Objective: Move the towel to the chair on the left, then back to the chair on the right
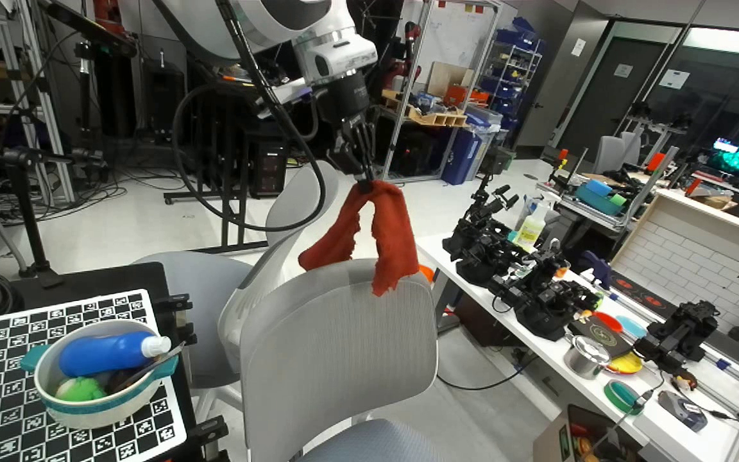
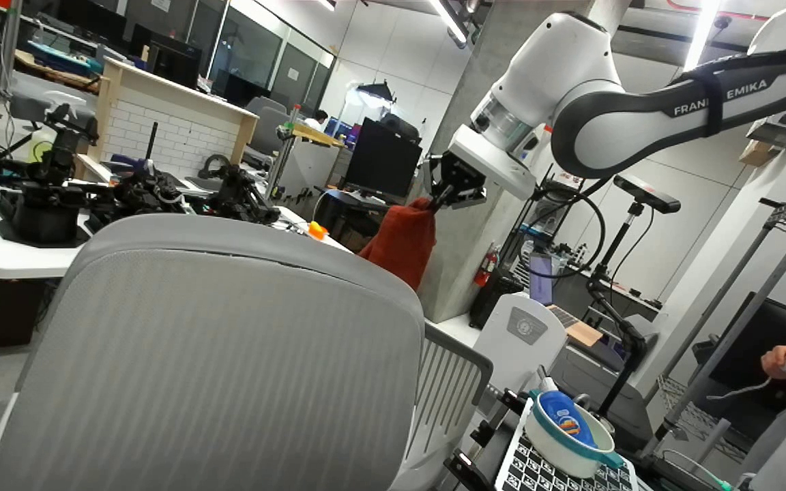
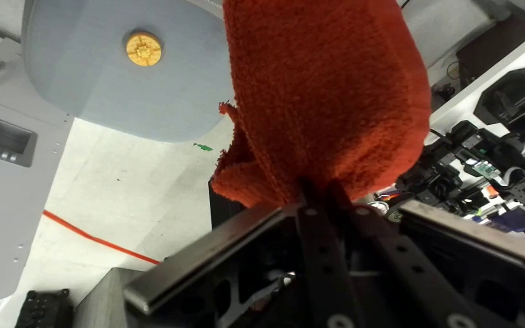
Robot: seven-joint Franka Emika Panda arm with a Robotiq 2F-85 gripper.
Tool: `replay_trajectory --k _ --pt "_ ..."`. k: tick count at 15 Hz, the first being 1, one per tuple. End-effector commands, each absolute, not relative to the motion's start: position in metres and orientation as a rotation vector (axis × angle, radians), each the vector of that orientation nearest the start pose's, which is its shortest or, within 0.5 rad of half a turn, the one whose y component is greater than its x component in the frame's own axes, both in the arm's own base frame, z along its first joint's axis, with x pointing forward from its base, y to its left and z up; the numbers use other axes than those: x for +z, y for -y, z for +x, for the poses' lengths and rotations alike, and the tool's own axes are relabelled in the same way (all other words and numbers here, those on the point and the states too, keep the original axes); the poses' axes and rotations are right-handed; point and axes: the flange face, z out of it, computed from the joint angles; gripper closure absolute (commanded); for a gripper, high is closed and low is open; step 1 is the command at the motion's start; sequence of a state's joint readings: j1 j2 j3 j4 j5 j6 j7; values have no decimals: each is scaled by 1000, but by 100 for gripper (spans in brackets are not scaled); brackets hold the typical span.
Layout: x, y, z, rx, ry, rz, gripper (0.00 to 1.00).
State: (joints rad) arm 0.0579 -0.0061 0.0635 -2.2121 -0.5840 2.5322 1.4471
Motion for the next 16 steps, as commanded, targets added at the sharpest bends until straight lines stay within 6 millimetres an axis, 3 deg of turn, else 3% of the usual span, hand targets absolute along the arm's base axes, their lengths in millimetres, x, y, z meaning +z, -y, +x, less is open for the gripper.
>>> replay_trajectory --k 1,10,16 --pt "405 -63 553 -816 -1378 -2798 98" --pt "354 -74 571 -717 -1341 -2829 98" --pt "325 -68 585 -671 -1353 -2838 98"
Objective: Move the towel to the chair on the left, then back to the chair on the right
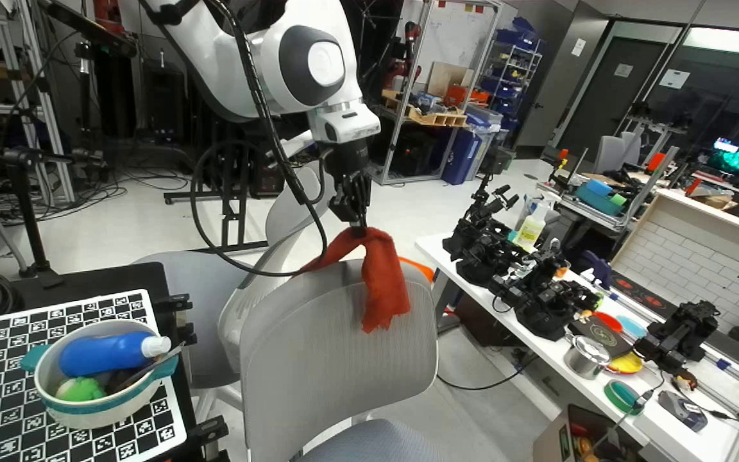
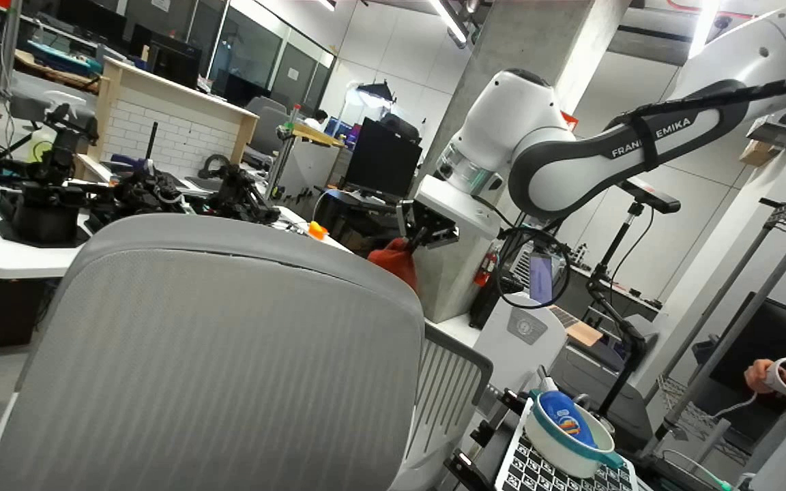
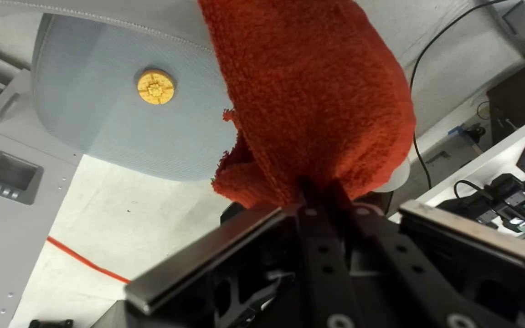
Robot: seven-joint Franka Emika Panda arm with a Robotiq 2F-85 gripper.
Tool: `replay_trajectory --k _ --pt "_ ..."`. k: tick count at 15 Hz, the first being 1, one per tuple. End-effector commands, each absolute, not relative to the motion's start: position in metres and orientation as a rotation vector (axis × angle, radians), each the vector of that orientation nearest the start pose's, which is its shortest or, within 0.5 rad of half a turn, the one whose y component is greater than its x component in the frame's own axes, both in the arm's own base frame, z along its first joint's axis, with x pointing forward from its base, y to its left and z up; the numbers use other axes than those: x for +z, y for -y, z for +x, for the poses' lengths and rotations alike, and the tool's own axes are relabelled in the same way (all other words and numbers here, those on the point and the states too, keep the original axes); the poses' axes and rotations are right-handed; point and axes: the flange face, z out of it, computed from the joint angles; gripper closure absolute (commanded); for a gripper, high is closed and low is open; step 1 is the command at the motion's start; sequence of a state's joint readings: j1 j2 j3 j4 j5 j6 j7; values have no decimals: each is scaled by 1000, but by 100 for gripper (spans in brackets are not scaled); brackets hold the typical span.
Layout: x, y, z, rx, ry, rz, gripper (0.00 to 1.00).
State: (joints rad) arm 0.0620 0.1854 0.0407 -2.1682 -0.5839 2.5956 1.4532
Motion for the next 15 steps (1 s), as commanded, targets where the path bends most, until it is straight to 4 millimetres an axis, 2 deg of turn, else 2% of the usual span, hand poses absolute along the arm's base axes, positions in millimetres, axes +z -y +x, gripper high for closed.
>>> replay_trajectory --k 1,3,6,12,15 --pt "322 -67 586 -665 -1356 -2838 98" --pt "319 -64 588 -656 -1366 -2826 67" --pt "323 -60 588 -663 -1366 -2818 47" --pt "345 -56 588 -708 -1351 -2800 2" --pt "358 -62 580 -683 -1321 -2781 0"
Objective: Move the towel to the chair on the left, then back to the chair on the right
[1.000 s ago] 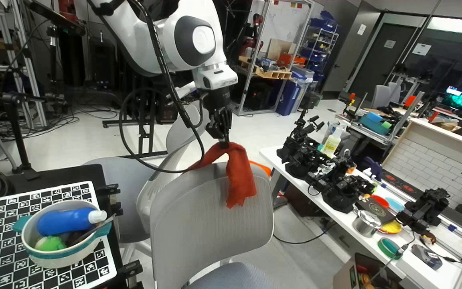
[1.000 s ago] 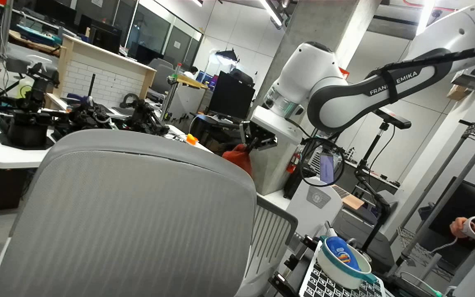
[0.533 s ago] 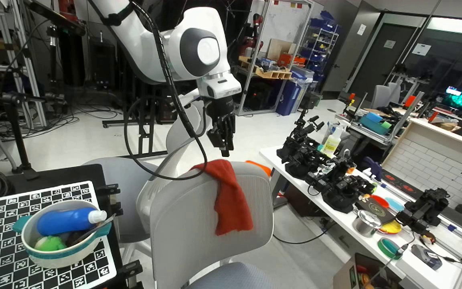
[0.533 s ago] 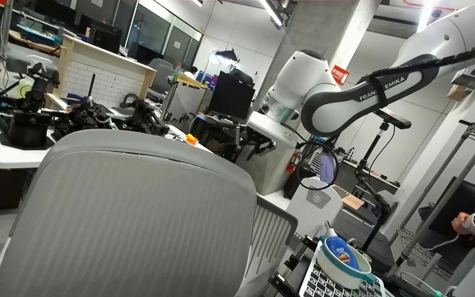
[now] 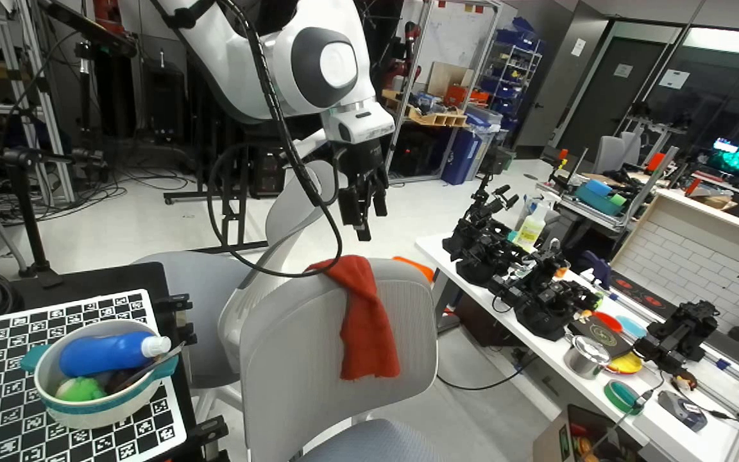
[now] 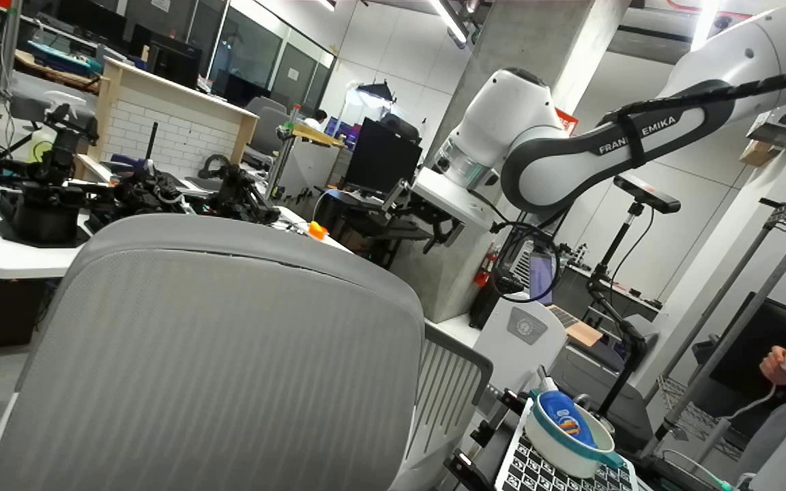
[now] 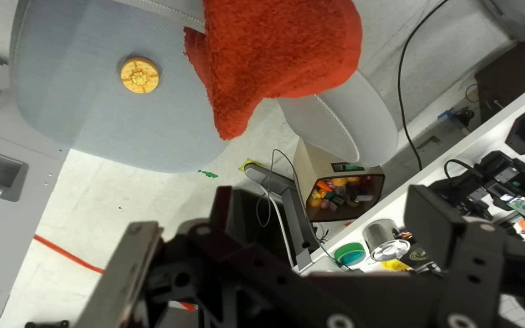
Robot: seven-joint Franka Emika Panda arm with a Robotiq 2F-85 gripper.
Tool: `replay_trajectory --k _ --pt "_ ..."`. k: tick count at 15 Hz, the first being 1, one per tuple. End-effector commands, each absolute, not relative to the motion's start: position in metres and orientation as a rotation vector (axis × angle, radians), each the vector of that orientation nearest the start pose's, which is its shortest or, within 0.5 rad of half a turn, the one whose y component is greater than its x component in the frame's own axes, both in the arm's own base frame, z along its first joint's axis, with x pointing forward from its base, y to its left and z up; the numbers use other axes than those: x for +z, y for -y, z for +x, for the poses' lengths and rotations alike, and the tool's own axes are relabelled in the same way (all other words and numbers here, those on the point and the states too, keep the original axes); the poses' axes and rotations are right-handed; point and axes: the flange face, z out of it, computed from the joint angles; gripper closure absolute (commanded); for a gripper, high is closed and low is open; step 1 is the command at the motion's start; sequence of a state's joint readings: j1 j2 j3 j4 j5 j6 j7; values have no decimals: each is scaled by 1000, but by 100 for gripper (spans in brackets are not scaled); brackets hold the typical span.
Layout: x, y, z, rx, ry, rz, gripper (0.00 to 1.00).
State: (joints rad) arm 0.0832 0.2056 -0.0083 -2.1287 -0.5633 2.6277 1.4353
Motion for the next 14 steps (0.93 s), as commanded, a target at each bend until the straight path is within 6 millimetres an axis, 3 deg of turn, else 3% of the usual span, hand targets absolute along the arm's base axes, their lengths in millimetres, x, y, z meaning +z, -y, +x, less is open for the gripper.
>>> replay_trajectory --k 1,7,14 --pt "360 -66 576 -647 -1307 -2770 0" --pt "368 -110 545 -284 -1146 -2696 0" --pt "408 -115 532 -162 -1074 -2656 0"
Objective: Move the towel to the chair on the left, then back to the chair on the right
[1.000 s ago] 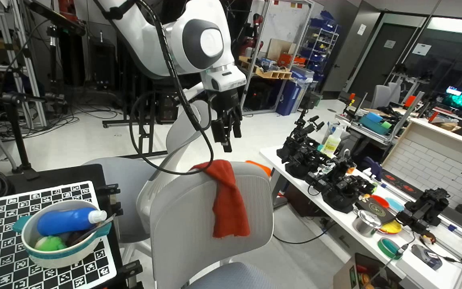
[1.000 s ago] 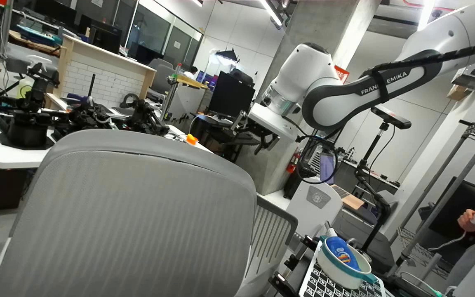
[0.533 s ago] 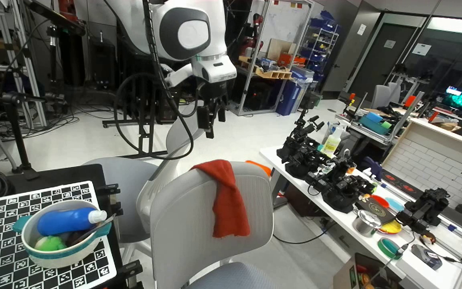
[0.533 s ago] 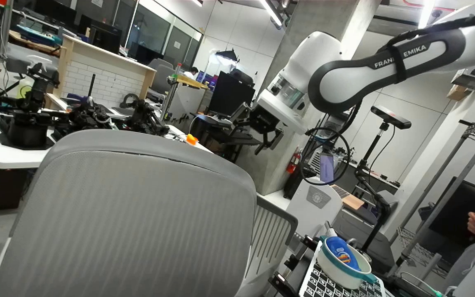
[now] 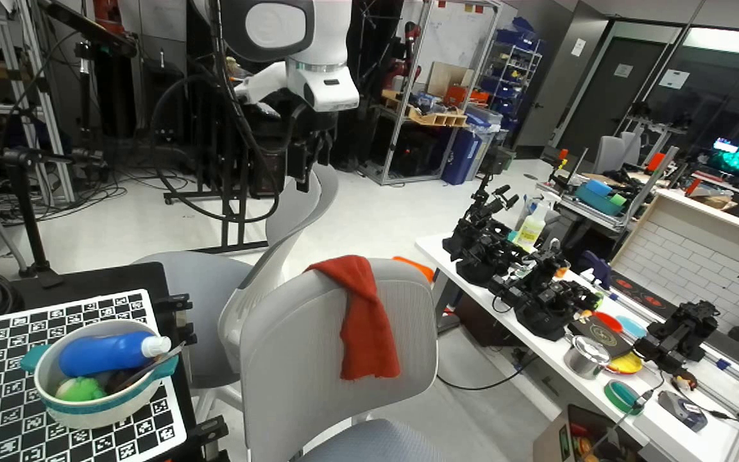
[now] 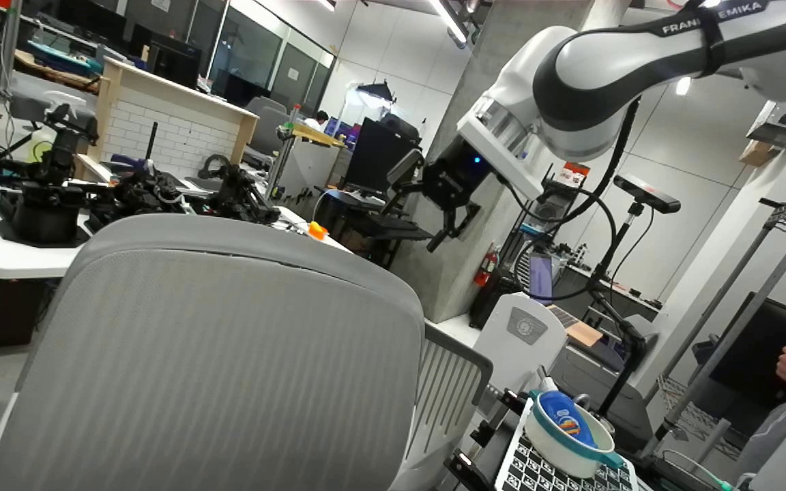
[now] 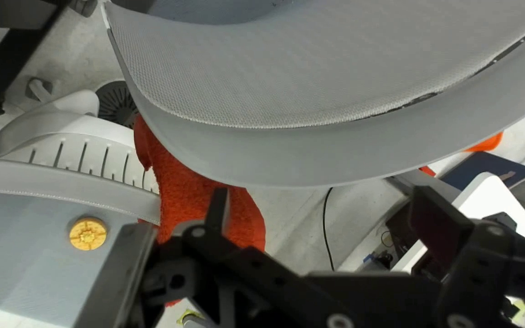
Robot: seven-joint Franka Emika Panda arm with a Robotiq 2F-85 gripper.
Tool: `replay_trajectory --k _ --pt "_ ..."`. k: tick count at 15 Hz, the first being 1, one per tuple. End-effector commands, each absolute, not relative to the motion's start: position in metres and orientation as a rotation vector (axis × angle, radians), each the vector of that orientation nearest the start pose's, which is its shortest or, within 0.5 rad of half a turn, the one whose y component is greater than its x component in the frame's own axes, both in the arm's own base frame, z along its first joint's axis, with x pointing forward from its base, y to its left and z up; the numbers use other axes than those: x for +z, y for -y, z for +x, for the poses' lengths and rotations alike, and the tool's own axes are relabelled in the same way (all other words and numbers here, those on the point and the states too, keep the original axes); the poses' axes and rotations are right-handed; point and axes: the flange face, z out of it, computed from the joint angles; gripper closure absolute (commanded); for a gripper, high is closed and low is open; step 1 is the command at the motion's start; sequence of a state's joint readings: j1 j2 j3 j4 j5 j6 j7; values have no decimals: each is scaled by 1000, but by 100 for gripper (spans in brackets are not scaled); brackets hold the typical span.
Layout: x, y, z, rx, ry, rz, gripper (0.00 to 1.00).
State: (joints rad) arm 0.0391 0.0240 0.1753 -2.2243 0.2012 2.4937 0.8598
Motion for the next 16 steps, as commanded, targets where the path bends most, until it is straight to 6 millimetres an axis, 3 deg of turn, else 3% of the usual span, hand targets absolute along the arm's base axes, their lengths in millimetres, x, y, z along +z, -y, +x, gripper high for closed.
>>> replay_trajectory --k 1,2,3,16 --pt "413 -116 531 -168 -1060 -2659 0" --pt "417 -117 529 -165 -1049 -2661 0" --pt "404 -116 535 -184 -1081 -2665 0" --pt "411 -119 533 -190 -1066 -2668 0"
